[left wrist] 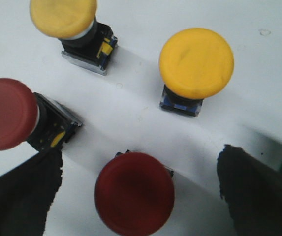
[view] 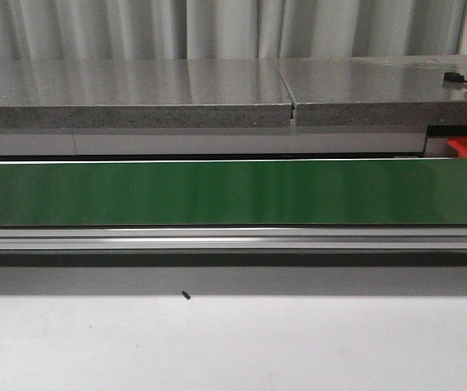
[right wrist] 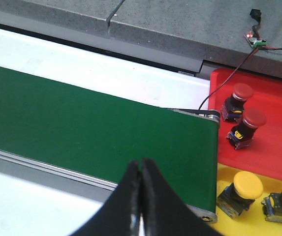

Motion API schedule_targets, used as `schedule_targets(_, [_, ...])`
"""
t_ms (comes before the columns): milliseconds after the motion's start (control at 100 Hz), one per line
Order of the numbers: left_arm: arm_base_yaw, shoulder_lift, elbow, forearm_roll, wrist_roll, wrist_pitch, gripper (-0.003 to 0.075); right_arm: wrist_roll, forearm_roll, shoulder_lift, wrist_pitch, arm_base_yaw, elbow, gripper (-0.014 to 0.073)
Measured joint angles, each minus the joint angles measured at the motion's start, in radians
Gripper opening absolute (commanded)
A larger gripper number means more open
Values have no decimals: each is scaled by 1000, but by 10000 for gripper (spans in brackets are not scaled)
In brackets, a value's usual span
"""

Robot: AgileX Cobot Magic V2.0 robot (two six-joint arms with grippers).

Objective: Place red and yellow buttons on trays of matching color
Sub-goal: 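Grasp the red button with the left gripper and lift it over the belt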

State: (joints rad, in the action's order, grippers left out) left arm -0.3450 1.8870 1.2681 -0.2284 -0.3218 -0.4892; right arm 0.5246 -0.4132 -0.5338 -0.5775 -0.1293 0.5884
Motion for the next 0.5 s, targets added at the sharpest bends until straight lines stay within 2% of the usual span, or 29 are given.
schedule_targets(500, [0,35,0,2,10,5,618,0,0,0,0,0,0,-69])
